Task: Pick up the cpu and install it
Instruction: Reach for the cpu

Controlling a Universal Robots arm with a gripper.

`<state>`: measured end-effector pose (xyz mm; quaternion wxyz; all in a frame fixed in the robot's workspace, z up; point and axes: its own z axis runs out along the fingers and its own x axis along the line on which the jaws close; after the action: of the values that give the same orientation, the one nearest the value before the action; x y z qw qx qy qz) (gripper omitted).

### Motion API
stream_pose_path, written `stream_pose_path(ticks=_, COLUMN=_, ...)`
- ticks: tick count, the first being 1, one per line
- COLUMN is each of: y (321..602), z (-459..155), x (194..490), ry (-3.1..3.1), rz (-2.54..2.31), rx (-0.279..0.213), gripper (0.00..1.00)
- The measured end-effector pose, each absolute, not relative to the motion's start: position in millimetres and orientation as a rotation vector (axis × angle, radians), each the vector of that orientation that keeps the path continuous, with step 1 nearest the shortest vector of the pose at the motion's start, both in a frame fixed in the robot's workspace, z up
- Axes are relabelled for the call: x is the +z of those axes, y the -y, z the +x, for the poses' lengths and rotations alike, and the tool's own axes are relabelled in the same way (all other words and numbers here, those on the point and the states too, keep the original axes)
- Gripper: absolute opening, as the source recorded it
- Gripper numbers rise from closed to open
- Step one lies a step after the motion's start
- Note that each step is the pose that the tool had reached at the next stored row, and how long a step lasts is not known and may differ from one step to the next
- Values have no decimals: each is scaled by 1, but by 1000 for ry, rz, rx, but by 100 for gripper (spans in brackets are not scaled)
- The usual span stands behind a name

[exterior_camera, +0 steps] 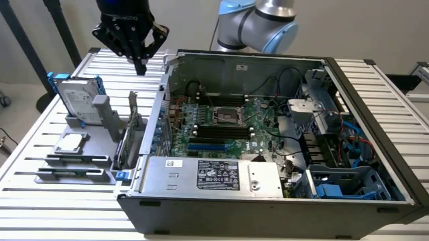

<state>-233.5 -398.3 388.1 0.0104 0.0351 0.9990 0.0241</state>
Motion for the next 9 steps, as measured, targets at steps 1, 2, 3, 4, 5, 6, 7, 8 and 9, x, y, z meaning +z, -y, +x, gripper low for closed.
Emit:
stream_pose_path(ticks=1, y=398, z=-238, x=388, ry=-3118, rz=110, rx=75, gripper=11)
stream_pose_path(ticks=2, y=398, z=-243, x=387, ry=-3118, rz=110, rx=75, gripper=11)
stream_pose_path(ticks=3, y=398, z=-247, x=387, ry=-3118, rz=110, rx=75, gripper=11)
stream_pose_path(ticks=4, y=398, z=-252, x=386, ry=-3118, rz=110, rx=75, gripper=11)
stream_pose_path(ticks=5, y=398, z=-256, x=386, ry=-3118, rz=110, rx=75, gripper=11)
stream_pose_path(ticks=6, y=398, z=-261, x=385, ry=-3118, rz=110, rx=75, gripper=11)
stream_pose_path(ticks=7, y=398, z=-265, x=385, ry=-3119, rz=110, rx=75, gripper=11)
stream_pose_path(ticks=8, y=398, z=-270, x=384, ry=-3119, rz=110, rx=75, gripper=11)
stream_pose_path(ticks=9, y=398, z=-274, x=383, ry=-3119, rz=110, rx=75, gripper=11)
